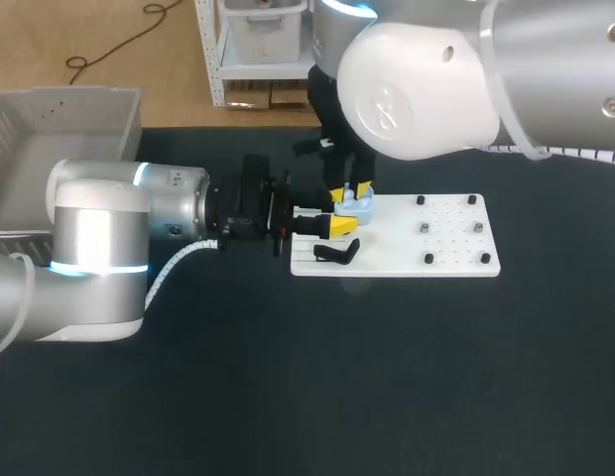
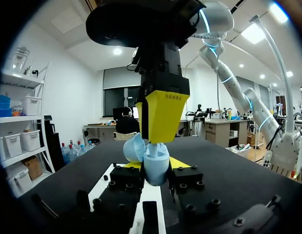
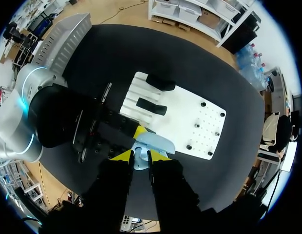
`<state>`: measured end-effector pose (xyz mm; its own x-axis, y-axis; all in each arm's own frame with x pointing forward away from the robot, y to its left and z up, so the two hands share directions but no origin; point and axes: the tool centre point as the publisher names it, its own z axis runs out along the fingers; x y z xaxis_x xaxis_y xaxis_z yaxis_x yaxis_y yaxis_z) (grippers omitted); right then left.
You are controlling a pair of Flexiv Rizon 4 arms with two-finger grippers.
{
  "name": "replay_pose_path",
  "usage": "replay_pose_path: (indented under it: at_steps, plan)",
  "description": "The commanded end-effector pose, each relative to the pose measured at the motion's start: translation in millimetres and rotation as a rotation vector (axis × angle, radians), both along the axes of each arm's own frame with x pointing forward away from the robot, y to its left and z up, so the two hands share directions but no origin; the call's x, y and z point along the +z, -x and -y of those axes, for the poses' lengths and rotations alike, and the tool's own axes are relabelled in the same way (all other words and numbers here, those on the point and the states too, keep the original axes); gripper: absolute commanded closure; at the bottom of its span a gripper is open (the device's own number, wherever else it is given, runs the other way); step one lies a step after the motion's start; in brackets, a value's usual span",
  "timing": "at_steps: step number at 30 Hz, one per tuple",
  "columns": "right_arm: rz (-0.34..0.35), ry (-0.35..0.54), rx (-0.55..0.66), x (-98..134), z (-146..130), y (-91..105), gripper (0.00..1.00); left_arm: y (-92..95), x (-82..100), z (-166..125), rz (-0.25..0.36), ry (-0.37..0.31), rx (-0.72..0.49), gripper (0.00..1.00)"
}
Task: Pick up each earbud case from the left stands, insert the matching earbuds, close the lid, and place the case in the box.
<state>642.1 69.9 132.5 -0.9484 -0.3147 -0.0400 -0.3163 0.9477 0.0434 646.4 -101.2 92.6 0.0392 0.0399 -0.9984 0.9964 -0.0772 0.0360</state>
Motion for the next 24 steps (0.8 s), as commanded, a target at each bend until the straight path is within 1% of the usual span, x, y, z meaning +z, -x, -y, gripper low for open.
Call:
replay_pose_path:
  at_steps: [1,19,20,22,23,24]
  plan:
    - [0.0,0.004,-0.003,-1.4,-0.9,-1.4,1.0,0.8,0.0,0.3,0.001,-0.001,0.003,1.0]
    - [-0.01,0.016,-0.009,-6.8,-1.1,-4.1,1.0,0.8,0.0,0.3,0.001,-0.001,0.003,1.0]
    - [-0.01,0.015,-0.009,-6.8,-1.2,-4.0,0.89,0.8,0.0,0.3,0.001,-0.001,0.003,1.0]
    - [-0.011,0.013,-0.009,-5.9,-1.9,-3.2,0.56,0.8,0.0,0.3,0.001,-0.001,0.003,1.0]
    - [-0.011,0.01,-0.009,-4.6,-2.1,-2.3,0.45,0.8,0.0,0.3,0.001,-0.001,0.003,1.0]
    - [-0.011,0.009,-0.009,-3.1,-2.3,-1.1,0.22,0.8,0.0,0.3,0.001,-0.001,0.003,1.0]
